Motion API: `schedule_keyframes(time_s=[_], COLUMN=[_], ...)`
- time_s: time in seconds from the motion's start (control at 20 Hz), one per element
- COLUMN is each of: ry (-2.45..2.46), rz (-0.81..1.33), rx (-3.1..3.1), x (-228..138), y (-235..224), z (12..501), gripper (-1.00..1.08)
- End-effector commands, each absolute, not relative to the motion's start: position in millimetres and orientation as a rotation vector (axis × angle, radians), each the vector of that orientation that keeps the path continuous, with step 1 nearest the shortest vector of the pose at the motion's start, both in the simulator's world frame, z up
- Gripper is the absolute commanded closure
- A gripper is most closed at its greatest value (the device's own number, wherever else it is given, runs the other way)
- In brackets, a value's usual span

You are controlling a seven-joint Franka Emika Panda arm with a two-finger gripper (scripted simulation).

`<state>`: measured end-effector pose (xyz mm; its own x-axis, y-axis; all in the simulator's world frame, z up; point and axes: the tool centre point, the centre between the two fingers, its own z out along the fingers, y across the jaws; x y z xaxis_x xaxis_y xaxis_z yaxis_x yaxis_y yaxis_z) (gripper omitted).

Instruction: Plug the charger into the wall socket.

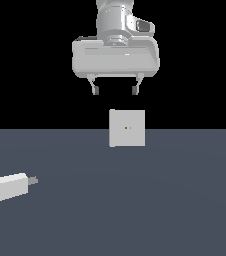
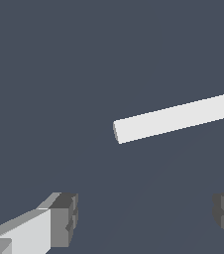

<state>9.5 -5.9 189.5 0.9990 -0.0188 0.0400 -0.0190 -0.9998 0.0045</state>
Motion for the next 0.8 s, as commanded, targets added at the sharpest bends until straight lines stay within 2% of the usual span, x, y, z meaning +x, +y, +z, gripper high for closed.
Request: schedule_keyframes(time_s=[0.0, 0.75], ry=[-0.030, -0.210], rz=[0.063, 0.067], rx=[3.136, 3.127], x=[10, -16], y=[-6, 10], z=[189, 171], gripper=[-0.92, -0.92])
